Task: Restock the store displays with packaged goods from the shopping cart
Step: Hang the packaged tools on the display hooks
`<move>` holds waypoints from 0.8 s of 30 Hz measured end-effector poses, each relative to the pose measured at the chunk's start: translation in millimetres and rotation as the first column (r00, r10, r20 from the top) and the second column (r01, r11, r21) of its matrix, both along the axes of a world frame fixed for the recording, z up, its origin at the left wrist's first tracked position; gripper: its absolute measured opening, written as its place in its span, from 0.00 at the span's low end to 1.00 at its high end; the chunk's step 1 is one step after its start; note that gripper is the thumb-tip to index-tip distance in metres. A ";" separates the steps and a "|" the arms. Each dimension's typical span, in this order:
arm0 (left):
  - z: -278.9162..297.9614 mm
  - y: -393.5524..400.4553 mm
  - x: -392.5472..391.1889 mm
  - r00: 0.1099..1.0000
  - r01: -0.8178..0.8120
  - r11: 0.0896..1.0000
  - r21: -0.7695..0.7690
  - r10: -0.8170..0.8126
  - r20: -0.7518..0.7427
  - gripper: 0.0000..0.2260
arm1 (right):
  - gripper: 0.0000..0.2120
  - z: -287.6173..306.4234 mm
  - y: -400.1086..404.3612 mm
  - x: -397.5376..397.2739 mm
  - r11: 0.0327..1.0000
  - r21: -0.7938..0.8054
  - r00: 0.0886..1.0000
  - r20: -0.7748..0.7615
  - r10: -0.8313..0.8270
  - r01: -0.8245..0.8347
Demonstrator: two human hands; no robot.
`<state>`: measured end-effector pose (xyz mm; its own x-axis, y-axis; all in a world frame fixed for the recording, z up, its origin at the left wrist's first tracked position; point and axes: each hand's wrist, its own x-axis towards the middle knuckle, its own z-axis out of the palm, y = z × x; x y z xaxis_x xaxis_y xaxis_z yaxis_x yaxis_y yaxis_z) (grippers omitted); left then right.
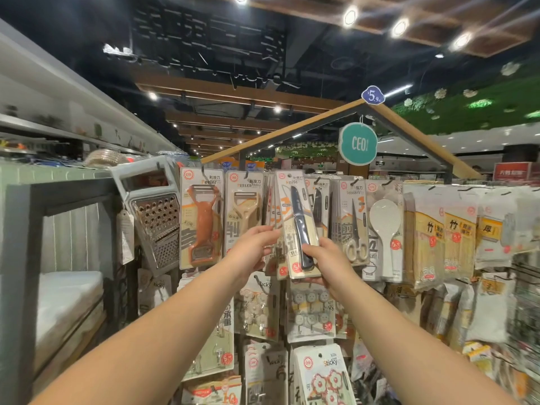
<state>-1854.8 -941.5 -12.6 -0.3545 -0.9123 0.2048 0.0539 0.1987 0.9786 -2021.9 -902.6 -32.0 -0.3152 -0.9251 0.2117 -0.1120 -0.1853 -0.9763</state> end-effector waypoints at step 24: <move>-17.6 2.6 13.7 0.976 -0.071 0.997 -0.003 0.070 0.207 0.20 | 0.35 -20.2 -51.1 9.6 0.967 0.183 0.976 -0.157 -0.148 0.176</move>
<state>-1841.1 -938.9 -30.2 -0.3234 -0.9373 0.1297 -0.1633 0.1902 0.9681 -2012.4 -953.7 -52.2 -0.4442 -0.8919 0.0855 -0.2636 0.0389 -0.9638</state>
